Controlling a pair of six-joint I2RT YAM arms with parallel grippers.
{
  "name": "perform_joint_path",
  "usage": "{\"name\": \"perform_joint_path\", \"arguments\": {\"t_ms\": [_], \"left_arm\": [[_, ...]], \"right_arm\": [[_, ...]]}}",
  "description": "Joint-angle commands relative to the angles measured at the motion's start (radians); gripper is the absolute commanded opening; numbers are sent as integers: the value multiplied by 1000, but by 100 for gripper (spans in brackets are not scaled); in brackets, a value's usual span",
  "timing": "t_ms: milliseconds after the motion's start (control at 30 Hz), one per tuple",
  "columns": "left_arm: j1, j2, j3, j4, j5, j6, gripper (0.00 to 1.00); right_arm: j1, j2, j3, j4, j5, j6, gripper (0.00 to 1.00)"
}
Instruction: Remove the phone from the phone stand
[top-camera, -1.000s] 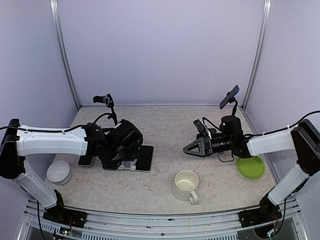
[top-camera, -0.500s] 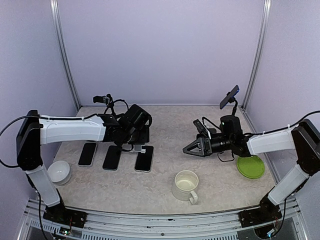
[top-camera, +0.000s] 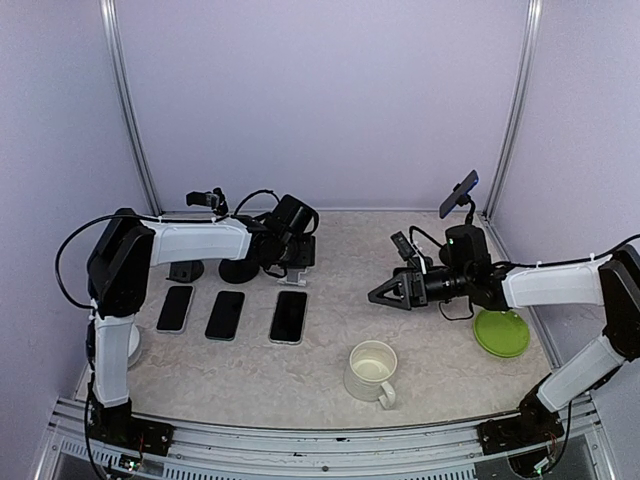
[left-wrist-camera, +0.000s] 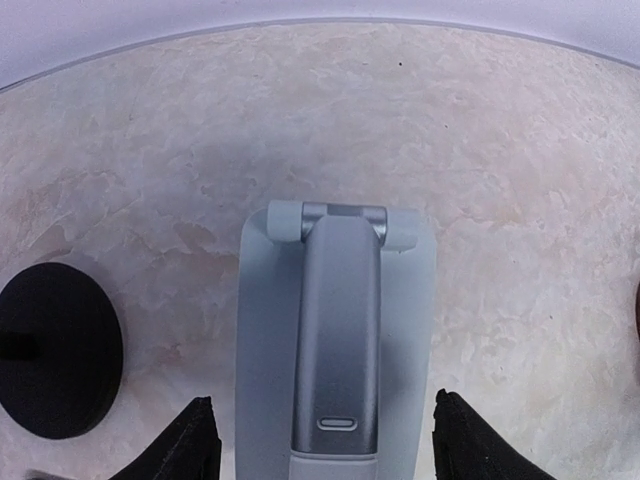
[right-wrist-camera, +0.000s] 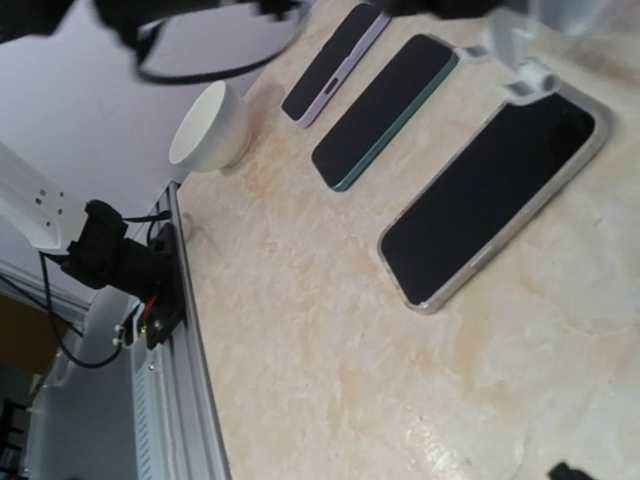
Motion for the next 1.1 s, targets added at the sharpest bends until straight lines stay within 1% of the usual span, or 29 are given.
{"name": "perform_joint_path", "arguments": {"t_ms": [0, 367, 433, 467, 567, 767, 867, 1067], "left_arm": [[38, 75, 103, 54, 36, 46, 53], [86, 234, 263, 27, 91, 31, 54], [86, 254, 276, 21, 99, 26, 54], [86, 265, 282, 15, 99, 21, 55], [87, 289, 299, -18, 92, 3, 56], [85, 284, 261, -41, 95, -32, 54], [84, 278, 234, -39, 84, -42, 61], [87, 281, 234, -57, 96, -29, 77]], "right_arm": [[-9, -36, 26, -46, 35, -41, 100], [-10, -78, 27, -90, 64, -47, 100], [-10, -98, 34, -112, 80, -47, 100], [-12, -108, 38, -124, 93, -77, 100], [-12, -142, 50, -165, 133, -102, 100], [-24, -185, 52, -188, 184, -116, 100], [-46, -204, 51, -193, 219, -116, 100], [-102, -258, 52, -182, 260, -107, 100]]}}
